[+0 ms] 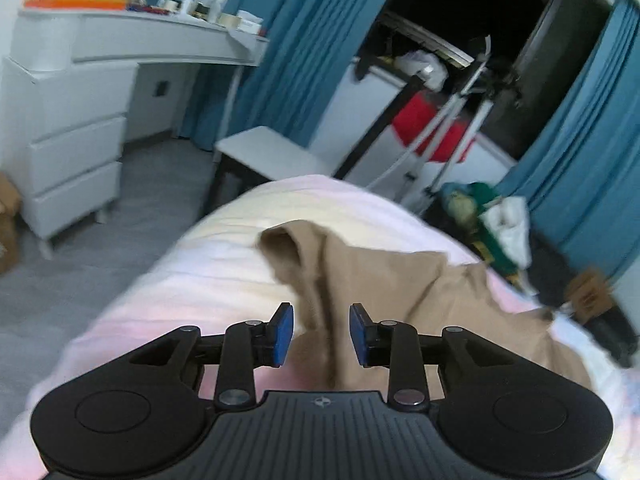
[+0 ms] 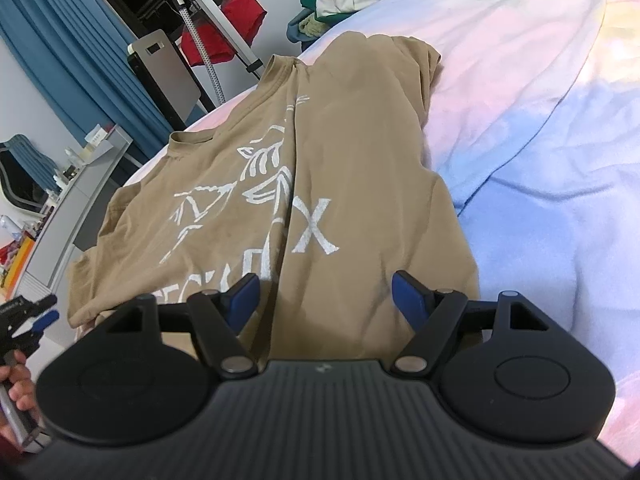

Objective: Fold clothes

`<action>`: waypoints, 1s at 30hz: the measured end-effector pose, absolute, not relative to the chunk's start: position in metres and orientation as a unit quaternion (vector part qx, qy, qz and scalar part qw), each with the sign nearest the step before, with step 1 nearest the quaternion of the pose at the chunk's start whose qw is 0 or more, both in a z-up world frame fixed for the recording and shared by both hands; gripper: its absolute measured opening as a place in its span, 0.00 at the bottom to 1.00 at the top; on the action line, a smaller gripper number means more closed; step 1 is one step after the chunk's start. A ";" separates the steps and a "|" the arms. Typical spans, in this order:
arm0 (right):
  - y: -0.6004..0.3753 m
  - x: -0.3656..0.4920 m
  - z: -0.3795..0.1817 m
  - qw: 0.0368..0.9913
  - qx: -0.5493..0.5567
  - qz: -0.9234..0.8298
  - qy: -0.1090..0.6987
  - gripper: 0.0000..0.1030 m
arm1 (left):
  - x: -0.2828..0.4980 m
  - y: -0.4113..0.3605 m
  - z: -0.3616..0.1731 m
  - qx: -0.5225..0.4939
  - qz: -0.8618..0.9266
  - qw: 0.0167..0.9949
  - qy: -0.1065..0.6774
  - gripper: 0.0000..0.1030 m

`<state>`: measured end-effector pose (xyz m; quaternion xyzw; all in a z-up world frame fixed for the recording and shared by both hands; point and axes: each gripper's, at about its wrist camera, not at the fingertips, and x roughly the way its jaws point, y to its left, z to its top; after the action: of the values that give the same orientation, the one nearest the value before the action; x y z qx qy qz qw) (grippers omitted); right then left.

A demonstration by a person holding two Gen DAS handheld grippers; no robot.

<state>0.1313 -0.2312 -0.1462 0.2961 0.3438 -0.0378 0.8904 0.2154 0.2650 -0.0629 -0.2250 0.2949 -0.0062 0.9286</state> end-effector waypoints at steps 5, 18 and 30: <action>-0.228 0.134 -0.146 0.892 0.290 -0.040 0.344 0.73 | 0.229 0.248 -0.075 -0.176 -0.026 0.940 0.292 0.26; -0.223 0.137 -0.147 0.898 0.273 -0.046 0.342 0.73 | 0.237 0.158 -0.098 0.021 -0.120 0.945 0.304 0.23; -0.222 0.137 -0.147 0.898 0.271 -0.047 0.343 0.74 | 0.251 0.270 -0.081 -0.250 -0.026 0.934 0.254 0.36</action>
<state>0.1368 -0.2216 -0.1474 0.2707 0.3429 -0.0471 0.8983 0.2506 0.2695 -0.0809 -0.2504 0.2540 -0.0264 0.9339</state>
